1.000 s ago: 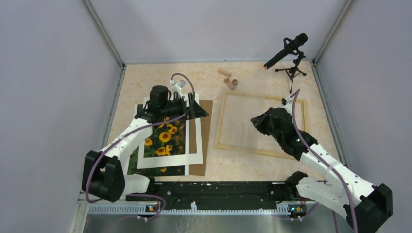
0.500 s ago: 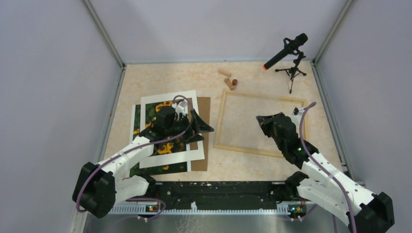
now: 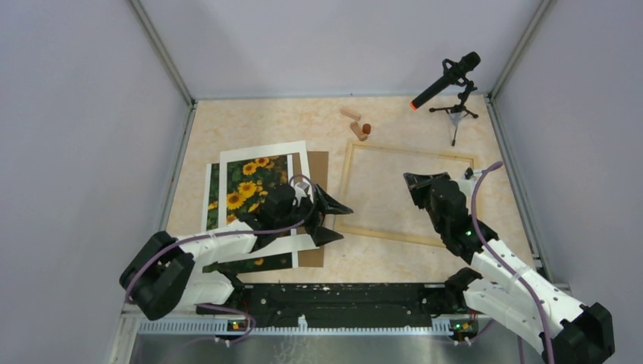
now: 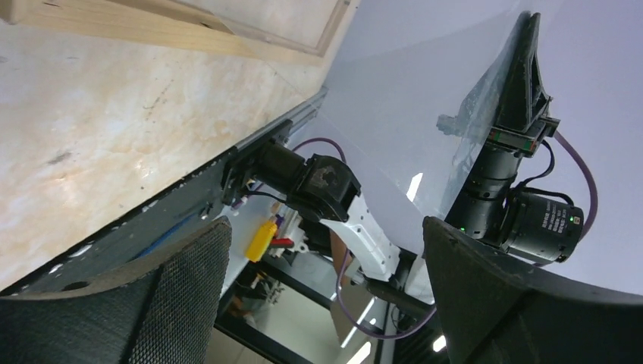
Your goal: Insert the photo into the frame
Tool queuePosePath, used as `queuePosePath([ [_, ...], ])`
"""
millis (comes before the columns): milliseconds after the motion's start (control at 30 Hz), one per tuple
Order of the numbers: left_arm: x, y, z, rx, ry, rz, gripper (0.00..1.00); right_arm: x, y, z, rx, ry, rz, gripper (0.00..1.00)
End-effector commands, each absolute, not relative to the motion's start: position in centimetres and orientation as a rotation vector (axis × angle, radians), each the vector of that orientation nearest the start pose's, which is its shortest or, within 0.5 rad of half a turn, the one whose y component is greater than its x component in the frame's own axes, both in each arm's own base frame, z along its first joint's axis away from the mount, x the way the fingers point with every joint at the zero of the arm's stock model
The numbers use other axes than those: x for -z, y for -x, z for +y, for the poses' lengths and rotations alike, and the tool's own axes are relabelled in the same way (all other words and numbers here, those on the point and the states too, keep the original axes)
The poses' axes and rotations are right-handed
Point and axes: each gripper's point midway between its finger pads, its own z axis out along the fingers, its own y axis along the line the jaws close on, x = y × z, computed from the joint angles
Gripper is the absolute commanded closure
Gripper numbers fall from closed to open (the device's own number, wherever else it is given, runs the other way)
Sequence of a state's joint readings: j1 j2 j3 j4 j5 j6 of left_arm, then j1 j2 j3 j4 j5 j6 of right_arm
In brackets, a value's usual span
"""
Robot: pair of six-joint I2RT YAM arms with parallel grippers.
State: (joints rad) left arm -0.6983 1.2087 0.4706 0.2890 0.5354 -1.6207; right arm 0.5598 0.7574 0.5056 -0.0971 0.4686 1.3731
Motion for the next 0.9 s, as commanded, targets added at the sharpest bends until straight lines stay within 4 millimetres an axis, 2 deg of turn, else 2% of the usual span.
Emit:
queuePosePath([
  [0, -17.8, -18.2, -33.3, 1.984, 0.812, 2.372, 0.02, -22.3, -29.3, 12.3, -0.92, -1.098, 1.544, 1.0],
  [200, -18.6, -19.6, -35.1, 2.042, 0.886, 2.286, 0.02, -21.8, -29.2, 12.2, -0.917, -1.093, 1.548, 1.0],
  [300, -18.3, -20.3, -35.8, 2.055, 0.933, 2.256, 0.06, -21.3, -29.1, 12.2, -0.909, -1.094, 1.556, 1.0],
  [467, -18.9, -21.2, -36.8, 2.133, 0.975, 2.168, 0.23, -21.1, -29.0, 11.9, -0.895, -1.091, 1.557, 1.0],
  [633, -18.9, -22.0, -37.4, 2.126, 0.984, 2.138, 0.38, -21.1, -28.7, 11.6, -0.874, -1.078, 1.563, 1.0],
  [800, -18.9, -22.4, -37.4, 2.116, 0.966, 2.123, 0.6, -20.8, -27.9, 11.3, -0.854, -1.058, 1.597, 1.0],
  [867, -18.9, -22.4, -37.4, 2.109, 0.953, 2.121, 0.64, -20.4, -27.3, 11.3, -0.846, -1.044, 1.621, 1.0],
])
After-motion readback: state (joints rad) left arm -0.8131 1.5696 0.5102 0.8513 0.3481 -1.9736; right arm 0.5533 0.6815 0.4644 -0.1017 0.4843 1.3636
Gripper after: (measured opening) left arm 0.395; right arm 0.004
